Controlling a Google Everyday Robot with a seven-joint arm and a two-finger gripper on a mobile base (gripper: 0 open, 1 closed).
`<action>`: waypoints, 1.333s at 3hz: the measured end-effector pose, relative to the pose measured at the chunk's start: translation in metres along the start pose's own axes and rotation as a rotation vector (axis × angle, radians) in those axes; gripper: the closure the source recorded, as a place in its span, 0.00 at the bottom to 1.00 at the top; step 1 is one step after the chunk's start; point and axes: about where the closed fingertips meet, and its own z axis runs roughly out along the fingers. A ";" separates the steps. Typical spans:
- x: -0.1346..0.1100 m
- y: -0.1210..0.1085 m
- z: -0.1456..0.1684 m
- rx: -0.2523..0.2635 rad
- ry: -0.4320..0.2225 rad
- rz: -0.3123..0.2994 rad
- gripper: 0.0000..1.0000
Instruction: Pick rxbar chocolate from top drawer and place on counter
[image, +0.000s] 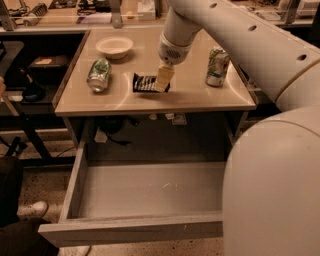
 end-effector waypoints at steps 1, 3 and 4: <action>0.005 -0.013 0.011 -0.004 -0.007 0.020 1.00; 0.005 -0.015 0.012 -0.003 -0.009 0.022 0.57; 0.005 -0.015 0.012 -0.003 -0.009 0.022 0.34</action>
Offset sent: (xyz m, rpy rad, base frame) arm 0.0138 -0.0038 -0.0077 0.0117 0.0069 -0.0143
